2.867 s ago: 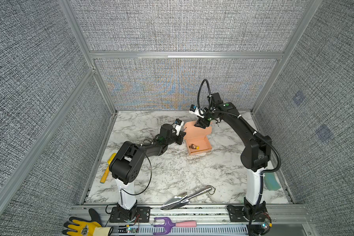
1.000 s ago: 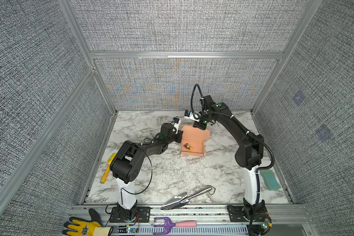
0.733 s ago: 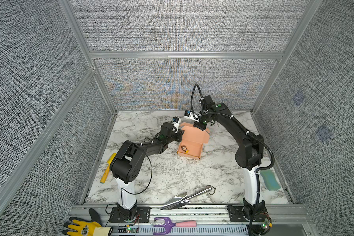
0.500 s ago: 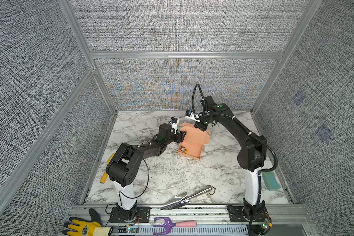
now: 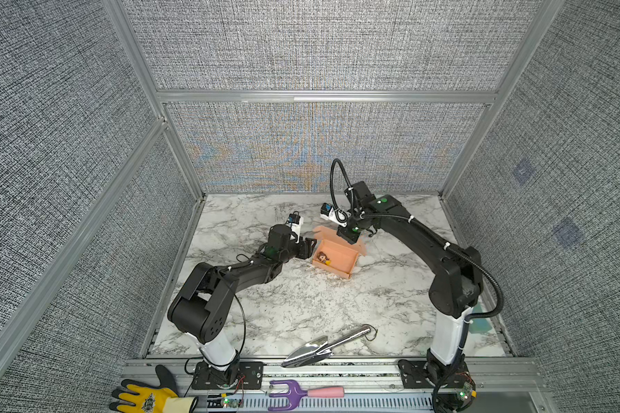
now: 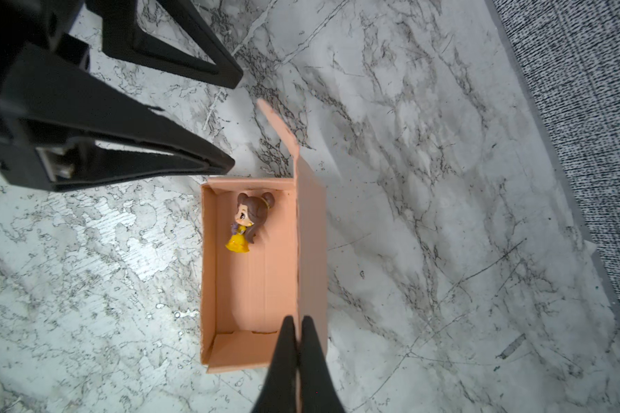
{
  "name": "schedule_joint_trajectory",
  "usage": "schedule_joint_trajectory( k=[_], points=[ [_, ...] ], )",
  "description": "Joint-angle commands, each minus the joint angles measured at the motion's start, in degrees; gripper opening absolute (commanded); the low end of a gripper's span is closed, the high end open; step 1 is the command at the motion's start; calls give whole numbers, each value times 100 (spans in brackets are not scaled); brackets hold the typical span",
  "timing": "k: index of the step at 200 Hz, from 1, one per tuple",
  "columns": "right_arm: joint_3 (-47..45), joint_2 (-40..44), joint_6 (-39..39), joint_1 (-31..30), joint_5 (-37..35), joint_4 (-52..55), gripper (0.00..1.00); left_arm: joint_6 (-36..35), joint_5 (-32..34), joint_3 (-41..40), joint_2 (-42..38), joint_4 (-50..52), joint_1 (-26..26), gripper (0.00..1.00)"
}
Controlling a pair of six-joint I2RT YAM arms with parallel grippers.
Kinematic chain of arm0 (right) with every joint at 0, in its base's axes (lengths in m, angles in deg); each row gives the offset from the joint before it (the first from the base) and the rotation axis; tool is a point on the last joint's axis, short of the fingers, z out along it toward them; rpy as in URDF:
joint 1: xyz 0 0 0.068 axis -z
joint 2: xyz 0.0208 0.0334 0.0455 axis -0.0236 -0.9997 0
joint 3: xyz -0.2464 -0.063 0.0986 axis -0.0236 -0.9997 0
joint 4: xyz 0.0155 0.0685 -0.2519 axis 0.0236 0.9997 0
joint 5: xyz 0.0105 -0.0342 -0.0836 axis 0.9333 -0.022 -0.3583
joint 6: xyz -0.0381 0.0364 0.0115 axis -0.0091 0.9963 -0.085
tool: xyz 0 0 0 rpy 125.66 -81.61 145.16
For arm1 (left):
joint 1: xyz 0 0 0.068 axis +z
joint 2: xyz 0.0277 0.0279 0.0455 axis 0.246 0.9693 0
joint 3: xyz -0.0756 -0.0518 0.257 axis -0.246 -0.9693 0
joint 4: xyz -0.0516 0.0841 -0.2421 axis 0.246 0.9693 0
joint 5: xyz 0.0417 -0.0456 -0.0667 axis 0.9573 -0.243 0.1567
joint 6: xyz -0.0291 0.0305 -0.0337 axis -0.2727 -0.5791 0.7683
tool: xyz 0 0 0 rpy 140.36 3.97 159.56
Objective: Assemble paper box
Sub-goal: Fold the lid at the center of the table.
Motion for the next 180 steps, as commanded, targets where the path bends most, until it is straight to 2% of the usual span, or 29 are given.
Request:
schedule_joint_trajectory(
  k=[1, 45, 120, 146, 164, 180],
  points=[
    [-166, 61, 326, -35, -293, -249, 0, 96, -80, -188, -153, 22, 18, 64],
    [-94, 65, 324, 37, -118, -301, 0, -203, -230, 25, 100, 115, 19, 71],
    [-70, 152, 225, 210, 375, -234, 0, -665, -156, 1221, 1078, 435, 89, 81],
    [-53, 165, 234, 276, 451, -241, 0, -947, -659, 1613, 1281, 572, 124, 80],
    [-40, 190, 276, 341, 536, -257, 0, -1143, -1286, 1653, 1311, 435, 131, 76],
    [-31, 193, 392, 394, 528, -320, 0, -1103, -1573, 1632, 1260, 376, 137, 72]
  ],
)
